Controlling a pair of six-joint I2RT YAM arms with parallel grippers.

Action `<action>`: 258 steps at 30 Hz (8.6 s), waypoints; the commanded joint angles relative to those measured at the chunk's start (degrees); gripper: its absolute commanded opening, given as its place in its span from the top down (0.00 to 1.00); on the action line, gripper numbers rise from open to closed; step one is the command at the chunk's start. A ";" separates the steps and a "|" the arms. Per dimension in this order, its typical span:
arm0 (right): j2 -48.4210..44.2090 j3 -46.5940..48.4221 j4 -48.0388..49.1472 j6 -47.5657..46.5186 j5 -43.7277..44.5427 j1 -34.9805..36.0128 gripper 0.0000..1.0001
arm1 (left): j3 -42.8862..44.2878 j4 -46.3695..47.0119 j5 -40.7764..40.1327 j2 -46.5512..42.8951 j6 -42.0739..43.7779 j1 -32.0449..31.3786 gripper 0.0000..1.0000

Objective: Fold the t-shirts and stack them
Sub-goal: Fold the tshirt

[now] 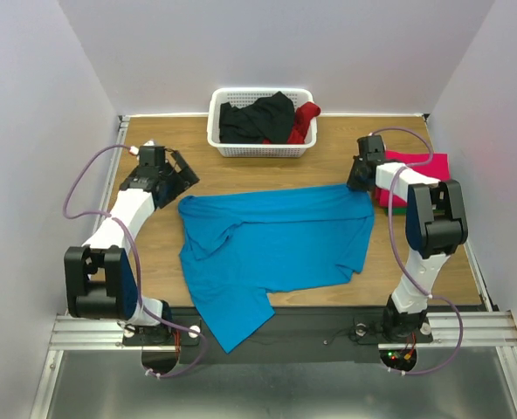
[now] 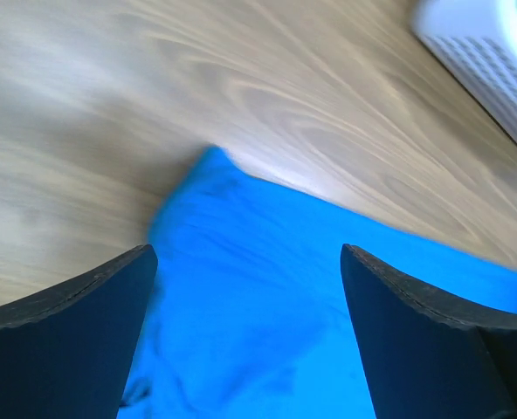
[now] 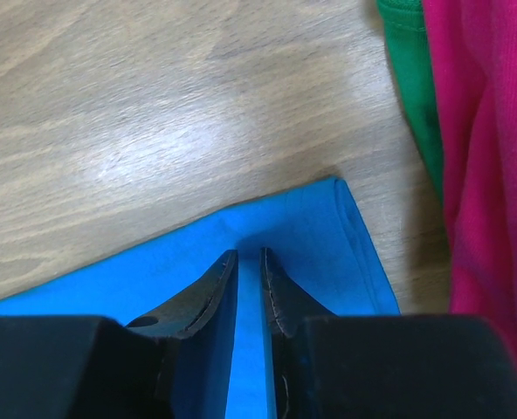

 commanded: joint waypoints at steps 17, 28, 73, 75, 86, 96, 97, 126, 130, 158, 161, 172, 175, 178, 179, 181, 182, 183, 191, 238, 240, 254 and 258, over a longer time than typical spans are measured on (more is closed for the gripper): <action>-0.91 -1.39 -0.12 -0.40 0.27 -0.44 0.81 | 2.95 9.25 2.05 24.16 1.80 -1.69 0.02; 4.90 5.90 -0.12 -1.98 0.18 -0.44 0.80 | 20.51 3.27 -0.24 34.54 4.44 0.33 0.02; -16.39 -15.73 -1.97 3.55 -4.13 1.14 0.37 | -17.97 10.56 -6.30 -0.72 -8.12 -12.60 0.02; -14.27 -14.49 -2.05 3.73 -2.72 1.14 0.38 | -17.44 11.17 -6.30 1.04 -7.25 -12.15 0.02; -5.56 -8.16 -2.14 3.82 1.06 1.14 0.40 | -11.38 13.37 -1.66 13.27 -4.52 -8.90 0.02; -11.95 -7.97 -2.23 2.85 -3.15 1.05 0.39 | -12.69 4.52 -5.48 -1.81 -5.04 -8.90 0.02; -13.37 -8.41 -2.23 2.77 -4.29 1.14 0.36 | -13.04 3.19 -6.47 -3.76 -5.48 -8.90 0.02; -37.55 -23.18 -2.23 5.75 -9.22 1.14 0.00 | -40.11 -14.84 -0.32 -38.42 -41.52 -29.55 0.02; -37.73 -23.27 -2.23 5.75 -8.69 1.14 0.00 | -38.97 -13.70 -1.90 -33.23 -40.73 -29.90 0.08; -44.58 -30.73 -8.98 8.82 -9.68 5.17 0.00 | -32.11 -16.25 -13.16 -23.01 -44.42 -30.34 1.00; -44.50 -31.71 -9.96 10.76 -5.01 12.46 0.00 | -33.17 -15.72 -12.81 -24.69 -44.07 -30.43 1.00; -25.45 -20.39 -16.99 19.02 15.38 29.43 0.00 | -36.15 -12.64 -12.28 -30.93 -41.52 -30.61 1.00; -21.22 -18.62 -19.28 22.09 20.48 29.88 0.00 | -36.60 -12.29 -12.45 -32.16 -41.26 -30.61 1.00; -16.73 -17.21 -19.63 23.68 22.51 29.97 0.00 | -36.95 -11.94 -12.37 -32.87 -40.56 -30.61 1.00; -16.03 -17.03 -19.89 24.29 23.29 29.88 0.00 | -36.95 -11.94 -12.45 -32.87 -40.47 -30.61 1.00; -15.06 -16.77 -21.38 26.66 24.61 29.97 0.00 | -36.86 -11.94 -12.19 -32.78 -40.29 -30.61 1.00; -15.23 -16.86 -22.00 27.63 25.84 29.97 0.00 | -36.86 -11.94 -12.19 -32.87 -40.12 -30.61 1.00; -16.53 -17.47 -22.70 28.94 26.37 29.97 0.00 | -36.86 -11.94 -12.02 -32.96 -40.03 -30.61 1.00; -24.18 -20.19 -23.06 29.05 27.25 29.97 0.00 | -37.30 -11.94 -11.66 -34.27 -40.12 -30.61 1.00; -33.60 -34.61 -6.98 34.14 13.54 18.90 0.46 | -38.27 -11.76 -11.14 -38.23 -39.85 -30.61 1.00; -33.42 -34.96 -6.54 33.88 13.37 18.28 0.47 | -38.18 -11.76 -11.14 -38.23 -39.85 -30.61 1.00; -35.18 -39.71 -2.93 26.67 12.31 15.64 0.72 | -38.18 -11.94 -11.75 -38.49 -40.82 -30.61 1.00; -40.43 -41.63 -3.11 26.15 12.49 15.47 0.93 | -38.09 -12.11 -11.75 -38.49 -40.64 -30.61 1.00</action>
